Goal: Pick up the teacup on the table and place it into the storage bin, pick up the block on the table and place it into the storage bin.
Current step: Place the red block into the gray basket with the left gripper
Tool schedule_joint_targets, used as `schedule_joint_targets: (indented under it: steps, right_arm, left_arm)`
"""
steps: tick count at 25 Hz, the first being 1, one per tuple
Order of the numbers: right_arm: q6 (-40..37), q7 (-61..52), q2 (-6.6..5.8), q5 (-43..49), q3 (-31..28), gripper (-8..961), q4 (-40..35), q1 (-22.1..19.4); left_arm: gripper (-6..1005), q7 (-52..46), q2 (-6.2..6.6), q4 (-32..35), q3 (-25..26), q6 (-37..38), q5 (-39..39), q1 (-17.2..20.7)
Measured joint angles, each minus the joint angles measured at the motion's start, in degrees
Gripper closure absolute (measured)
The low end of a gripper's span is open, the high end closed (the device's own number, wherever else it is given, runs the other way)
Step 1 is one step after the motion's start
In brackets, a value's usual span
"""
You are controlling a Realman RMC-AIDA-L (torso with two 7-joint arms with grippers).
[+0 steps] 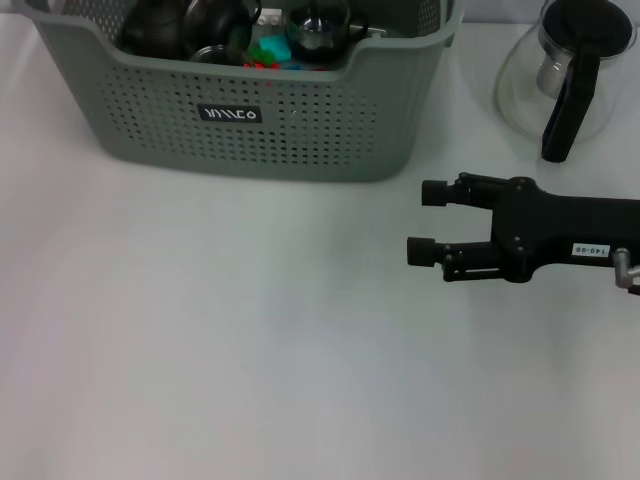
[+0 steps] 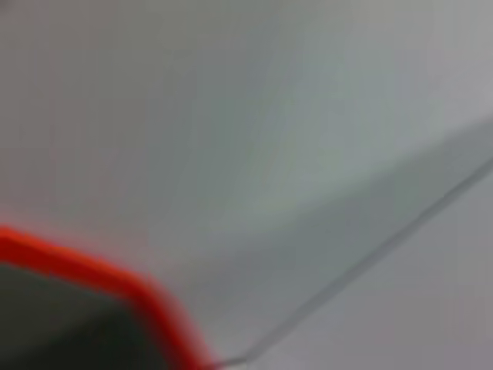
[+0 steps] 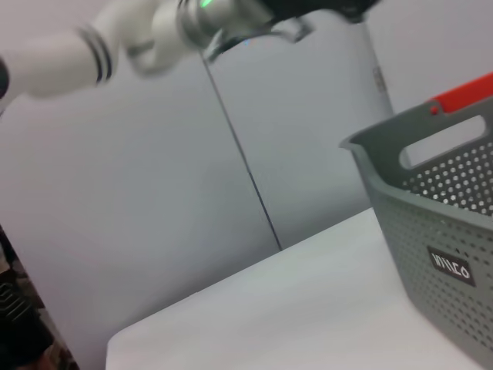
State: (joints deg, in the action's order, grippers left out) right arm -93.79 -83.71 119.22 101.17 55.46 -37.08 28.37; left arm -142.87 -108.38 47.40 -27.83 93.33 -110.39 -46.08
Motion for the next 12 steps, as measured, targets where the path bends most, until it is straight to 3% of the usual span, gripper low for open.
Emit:
schedule_joint_targets:
  steps: [4, 9, 12]
  right_arm:
    - [-0.3, 0.2, 0.11, 0.1, 0.0, 8, 0.0, 0.4]
    - [-0.2, 0.4, 0.22, 0.1, 0.0, 7, 0.0, 0.7]
    - [-0.3, 0.4, 0.23, 0.2, -0.2, 7, 0.0, 0.7]
  left_arm:
    - [732, -5.2, 0.95, 3.7, -8.9, -8.7, -14.8, -4.9]
    - [720, -6.9, -1.72, 2.3, -18.6, -22.8, -27.4, -7.5]
    - [713, -7.1, -2.81, 0.9, -21.7, -27.8, -31.7, -7.8]
